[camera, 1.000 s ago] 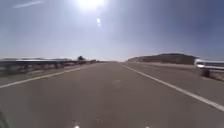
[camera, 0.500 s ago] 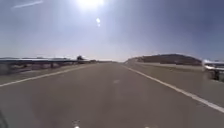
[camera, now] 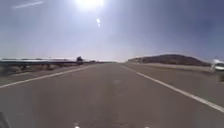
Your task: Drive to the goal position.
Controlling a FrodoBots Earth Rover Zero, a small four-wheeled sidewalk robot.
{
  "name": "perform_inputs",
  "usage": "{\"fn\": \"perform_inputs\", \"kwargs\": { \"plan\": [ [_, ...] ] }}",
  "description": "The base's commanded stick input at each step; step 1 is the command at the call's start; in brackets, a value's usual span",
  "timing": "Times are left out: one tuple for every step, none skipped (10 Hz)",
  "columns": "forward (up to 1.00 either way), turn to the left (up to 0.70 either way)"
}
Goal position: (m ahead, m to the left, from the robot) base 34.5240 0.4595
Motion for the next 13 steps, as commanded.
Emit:
{"fn": "perform_inputs", "kwargs": {
  "plan": [
    [1.0, 0.0],
    [1.0, 0.0],
    [1.0, 0.0],
    [1.0, 0.0],
    [1.0, 0.0],
    [1.0, 0.0],
    [1.0, 0.0],
    [1.0, 0.0],
    [1.0, 0.09],
    [1.0, 0.22],
    [1.0, 0.0],
    [1.0, 0.0],
    [1.0, 0.0]
  ]
}}
